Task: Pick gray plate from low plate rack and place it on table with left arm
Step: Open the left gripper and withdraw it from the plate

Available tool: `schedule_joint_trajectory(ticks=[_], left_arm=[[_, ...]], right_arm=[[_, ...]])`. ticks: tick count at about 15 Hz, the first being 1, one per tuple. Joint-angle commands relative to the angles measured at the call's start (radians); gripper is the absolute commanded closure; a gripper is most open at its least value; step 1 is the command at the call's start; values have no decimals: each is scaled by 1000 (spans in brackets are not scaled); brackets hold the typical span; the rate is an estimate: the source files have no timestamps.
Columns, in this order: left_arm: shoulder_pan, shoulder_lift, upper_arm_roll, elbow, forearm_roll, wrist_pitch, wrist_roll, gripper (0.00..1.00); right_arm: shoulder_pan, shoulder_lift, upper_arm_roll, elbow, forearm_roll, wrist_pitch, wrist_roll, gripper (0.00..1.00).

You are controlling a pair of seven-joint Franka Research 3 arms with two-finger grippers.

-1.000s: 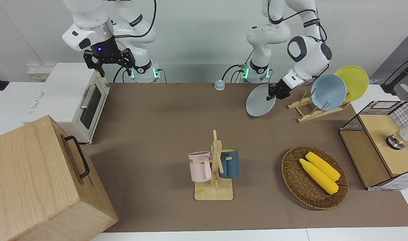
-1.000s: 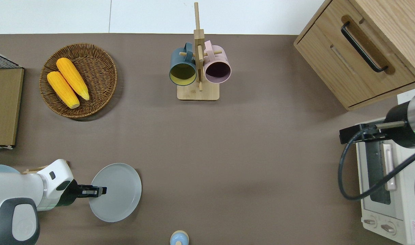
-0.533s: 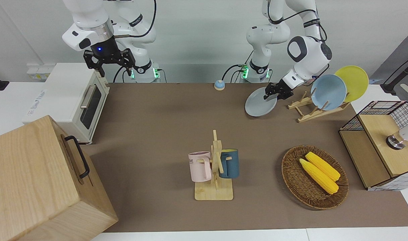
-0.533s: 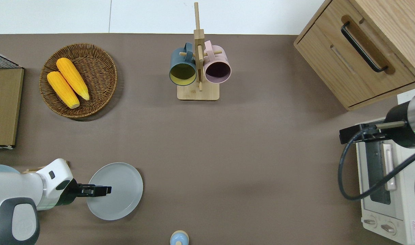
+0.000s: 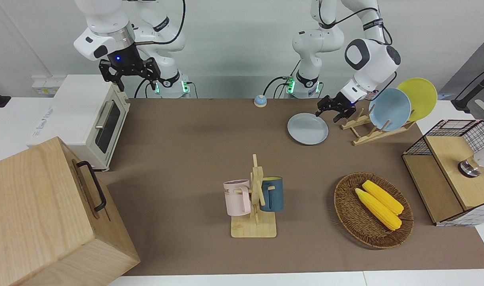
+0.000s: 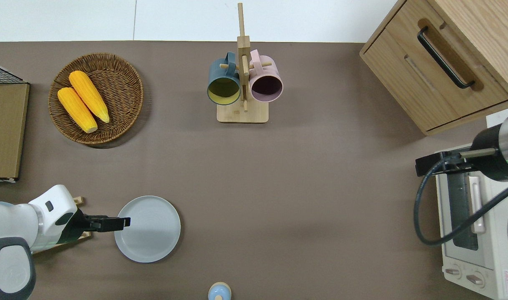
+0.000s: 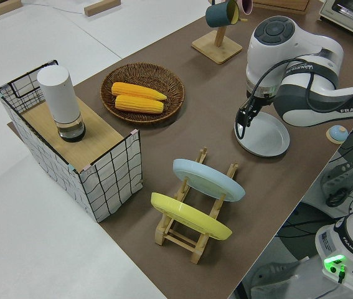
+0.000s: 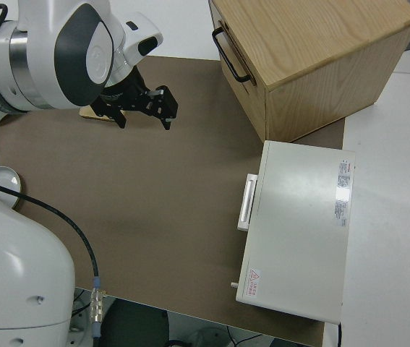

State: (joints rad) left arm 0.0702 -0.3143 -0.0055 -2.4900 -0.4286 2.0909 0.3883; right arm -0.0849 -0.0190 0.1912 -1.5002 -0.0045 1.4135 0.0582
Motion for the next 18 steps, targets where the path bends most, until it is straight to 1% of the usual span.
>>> schedule_joint_trajectory(ticks=[1, 3, 5, 8, 10, 13, 16, 18], left_arm=[[0, 6, 4, 55, 54, -17, -63, 9], [0, 6, 4, 115, 97, -72, -110, 9], [0, 7, 9, 216, 166, -177, -173, 7], [0, 4, 10, 290, 220, -230, -239, 7], [0, 3, 13, 351, 252, -296, -264, 9], [3, 7, 22, 445, 266, -386, -295, 7], [-4, 6, 25, 494, 292, -414, -292, 7], [-12, 7, 18, 554, 294, -458, -298, 7]], right_arm=[[-7, -2, 5, 6, 6, -15, -1, 11], [-7, -2, 7, 6, 6, -15, -1, 13], [-7, -2, 7, 6, 6, -15, -1, 11], [-7, -2, 5, 6, 6, -15, 0, 13], [-7, -2, 5, 6, 6, -15, 0, 13], [-7, -2, 7, 6, 6, -15, 0, 13], [-7, -2, 7, 6, 6, -15, 0, 13], [-7, -2, 5, 6, 6, -15, 0, 13]])
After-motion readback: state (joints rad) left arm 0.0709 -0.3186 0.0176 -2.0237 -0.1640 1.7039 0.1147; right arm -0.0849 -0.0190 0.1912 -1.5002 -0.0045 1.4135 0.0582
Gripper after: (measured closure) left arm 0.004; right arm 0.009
